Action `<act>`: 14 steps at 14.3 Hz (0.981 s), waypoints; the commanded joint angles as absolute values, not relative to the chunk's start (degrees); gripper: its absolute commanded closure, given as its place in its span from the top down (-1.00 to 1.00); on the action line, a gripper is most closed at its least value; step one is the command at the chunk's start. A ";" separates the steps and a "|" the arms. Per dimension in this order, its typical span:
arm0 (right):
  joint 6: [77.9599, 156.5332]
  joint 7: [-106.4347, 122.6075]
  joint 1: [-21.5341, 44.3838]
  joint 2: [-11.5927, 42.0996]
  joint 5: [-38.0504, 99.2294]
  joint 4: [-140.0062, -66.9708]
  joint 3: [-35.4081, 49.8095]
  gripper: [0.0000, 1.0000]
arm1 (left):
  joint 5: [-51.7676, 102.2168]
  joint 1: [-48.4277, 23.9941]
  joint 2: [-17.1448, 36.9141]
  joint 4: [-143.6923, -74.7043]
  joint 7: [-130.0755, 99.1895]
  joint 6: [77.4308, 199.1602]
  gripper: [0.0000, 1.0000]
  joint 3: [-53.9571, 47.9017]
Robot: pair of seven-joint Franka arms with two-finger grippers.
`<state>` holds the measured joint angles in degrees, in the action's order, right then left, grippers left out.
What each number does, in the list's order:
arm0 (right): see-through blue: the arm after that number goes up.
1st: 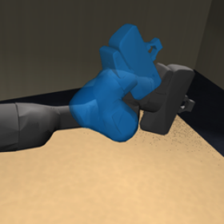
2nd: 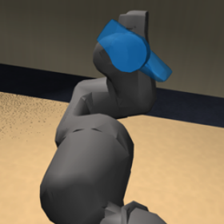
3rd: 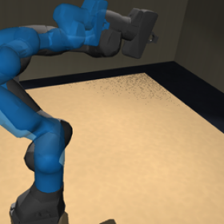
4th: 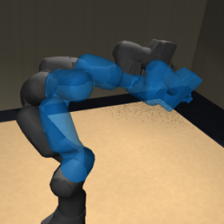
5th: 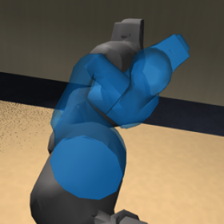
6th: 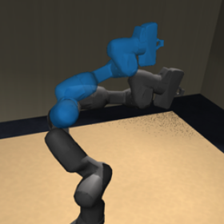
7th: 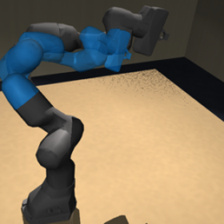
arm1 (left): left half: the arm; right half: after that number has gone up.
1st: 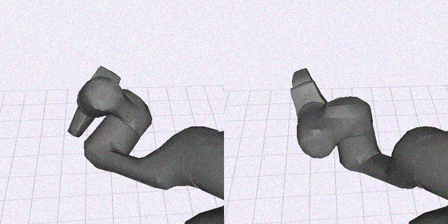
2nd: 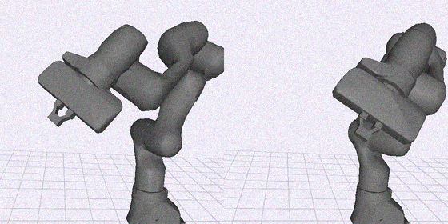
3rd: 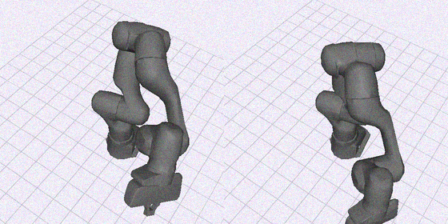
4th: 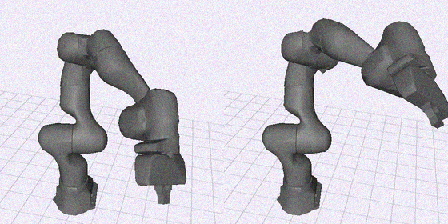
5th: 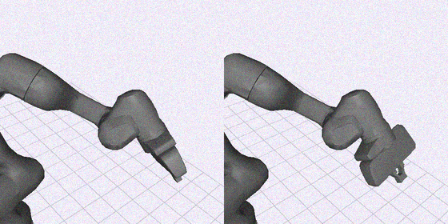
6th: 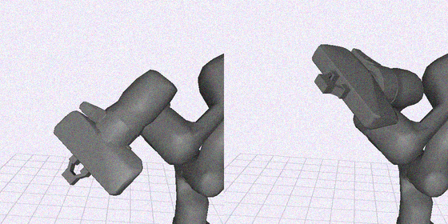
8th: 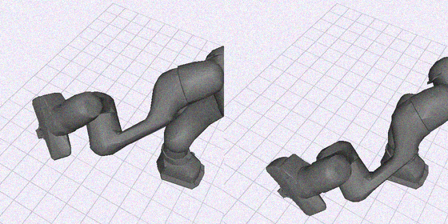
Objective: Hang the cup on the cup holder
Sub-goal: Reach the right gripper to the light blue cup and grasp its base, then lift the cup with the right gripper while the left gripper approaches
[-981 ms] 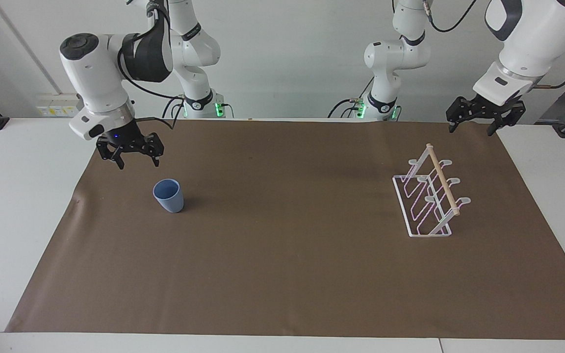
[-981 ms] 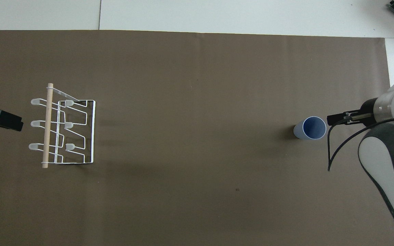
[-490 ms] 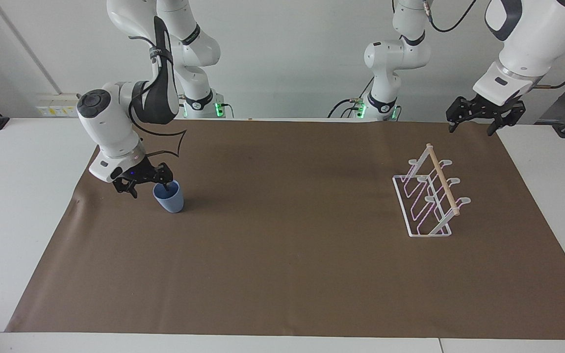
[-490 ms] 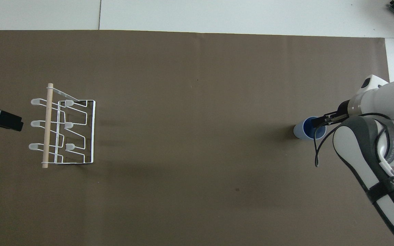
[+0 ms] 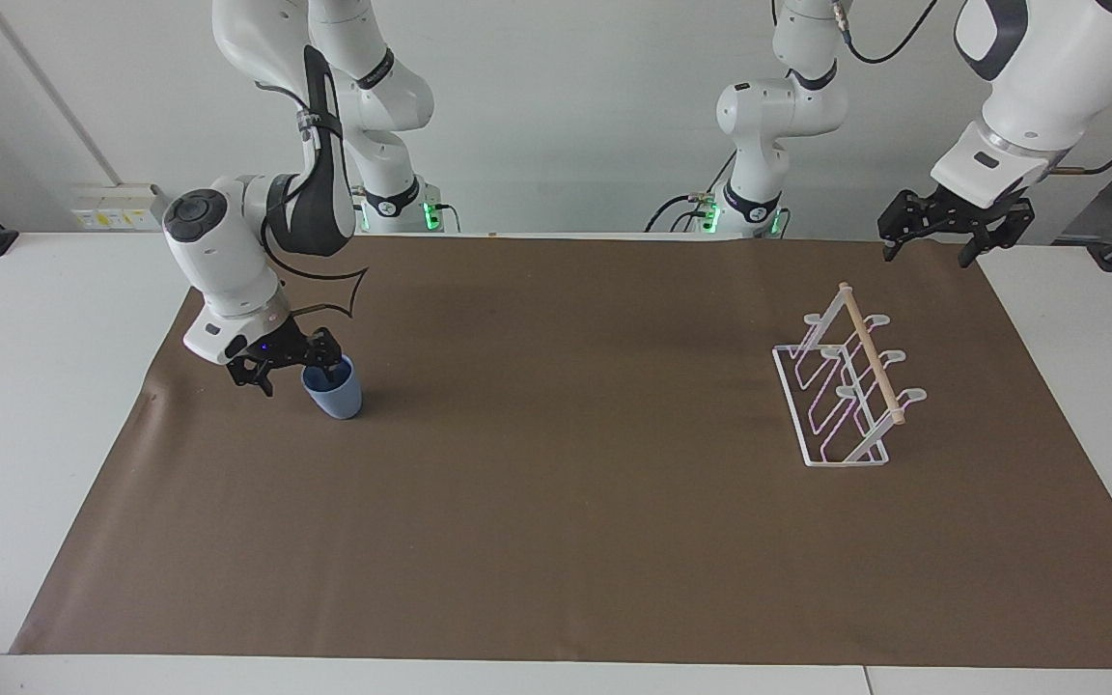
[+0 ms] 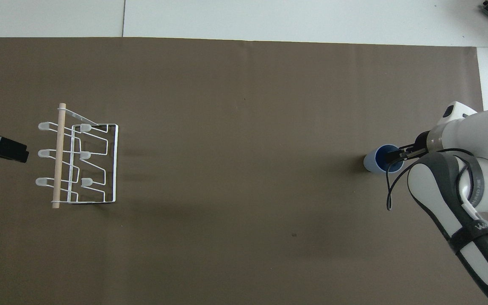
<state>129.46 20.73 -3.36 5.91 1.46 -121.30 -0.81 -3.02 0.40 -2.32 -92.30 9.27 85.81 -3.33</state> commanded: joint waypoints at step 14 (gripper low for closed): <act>117.97 23.38 -3.69 3.79 5.09 -113.22 0.17 -1.00 | -2.46 0.26 -3.78 -93.16 9.14 87.01 1.00 -3.78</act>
